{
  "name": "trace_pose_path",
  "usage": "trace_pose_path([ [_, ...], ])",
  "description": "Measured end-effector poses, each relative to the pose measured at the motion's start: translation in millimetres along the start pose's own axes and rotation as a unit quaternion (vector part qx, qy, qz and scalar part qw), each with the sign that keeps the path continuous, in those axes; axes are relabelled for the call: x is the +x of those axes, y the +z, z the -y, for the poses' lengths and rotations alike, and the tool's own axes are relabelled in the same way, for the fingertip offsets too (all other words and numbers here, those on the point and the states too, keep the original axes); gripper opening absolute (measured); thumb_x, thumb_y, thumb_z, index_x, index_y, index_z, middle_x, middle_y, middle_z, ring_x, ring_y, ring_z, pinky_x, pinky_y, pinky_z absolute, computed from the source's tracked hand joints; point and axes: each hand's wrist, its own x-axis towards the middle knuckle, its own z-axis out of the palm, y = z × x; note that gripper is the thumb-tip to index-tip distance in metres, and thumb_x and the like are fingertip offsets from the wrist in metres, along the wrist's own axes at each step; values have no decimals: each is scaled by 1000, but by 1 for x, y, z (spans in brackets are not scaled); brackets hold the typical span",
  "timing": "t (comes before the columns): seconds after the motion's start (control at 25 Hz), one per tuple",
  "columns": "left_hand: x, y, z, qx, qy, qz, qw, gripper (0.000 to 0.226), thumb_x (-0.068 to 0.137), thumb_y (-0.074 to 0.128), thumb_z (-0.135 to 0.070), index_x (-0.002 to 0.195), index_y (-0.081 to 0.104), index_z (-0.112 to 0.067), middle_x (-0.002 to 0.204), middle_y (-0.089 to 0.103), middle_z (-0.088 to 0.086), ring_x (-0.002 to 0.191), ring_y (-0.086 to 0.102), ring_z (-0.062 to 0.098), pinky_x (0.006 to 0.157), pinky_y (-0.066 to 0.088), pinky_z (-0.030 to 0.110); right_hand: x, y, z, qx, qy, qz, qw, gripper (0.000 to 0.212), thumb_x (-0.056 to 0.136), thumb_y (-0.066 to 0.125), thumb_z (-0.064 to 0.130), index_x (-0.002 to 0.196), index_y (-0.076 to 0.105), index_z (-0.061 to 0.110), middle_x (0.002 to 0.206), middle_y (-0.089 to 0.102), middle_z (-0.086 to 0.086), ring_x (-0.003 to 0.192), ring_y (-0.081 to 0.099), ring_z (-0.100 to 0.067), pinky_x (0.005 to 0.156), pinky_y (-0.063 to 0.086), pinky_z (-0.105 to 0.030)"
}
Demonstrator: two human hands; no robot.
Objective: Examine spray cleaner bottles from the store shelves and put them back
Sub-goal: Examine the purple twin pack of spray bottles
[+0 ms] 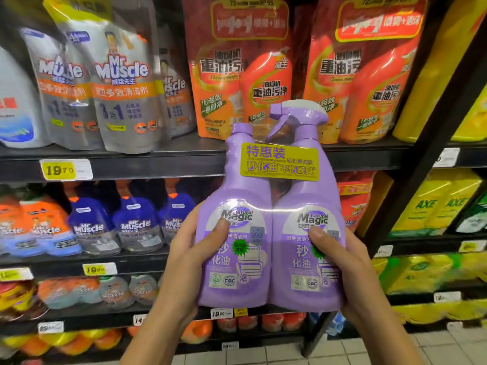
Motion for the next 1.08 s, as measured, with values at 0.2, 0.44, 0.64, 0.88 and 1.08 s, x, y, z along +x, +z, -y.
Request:
trace_pose_path([
  [0.2,-3,-4,5,-17,4,11,1000,47,69,70,-29,115,64,-21,103,73,10,88,72,25,63,56,28,-3,0,-4,22,25,18,999,40,60,82,30,97,71,19,93,74,-16,76,72,-28,59,56,-34],
  [0.44,-6,-10,15,-39,-46,17,998,40,69,72,-23,108,67,-29,106,73,10,89,72,25,61,57,28,-5,-1,3,-45,-17,19,999,44,56,83,40,95,68,24,92,74,-13,78,73,-30,63,57,-40],
  [0.64,-1,-10,11,43,-42,-23,998,39,77,62,-33,116,62,-29,110,72,7,92,71,17,66,57,26,-15,13,4,-83,-82,-56,992,56,45,87,43,94,66,23,85,76,-5,74,73,-26,58,59,-38],
  [0.88,-2,21,1,157,-15,13,987,117,35,74,-79,137,21,-60,143,43,-15,123,47,-5,93,46,16,-32,42,14,-279,-174,-109,938,61,45,88,54,95,60,34,85,67,24,68,65,-2,54,46,-7],
  [1.08,-10,22,4,-131,-50,8,990,140,19,86,-68,143,40,-21,129,63,-1,110,64,11,85,55,28,-53,71,25,-365,-242,36,898,40,68,80,37,102,62,24,85,70,11,67,63,-9,55,40,-3],
])
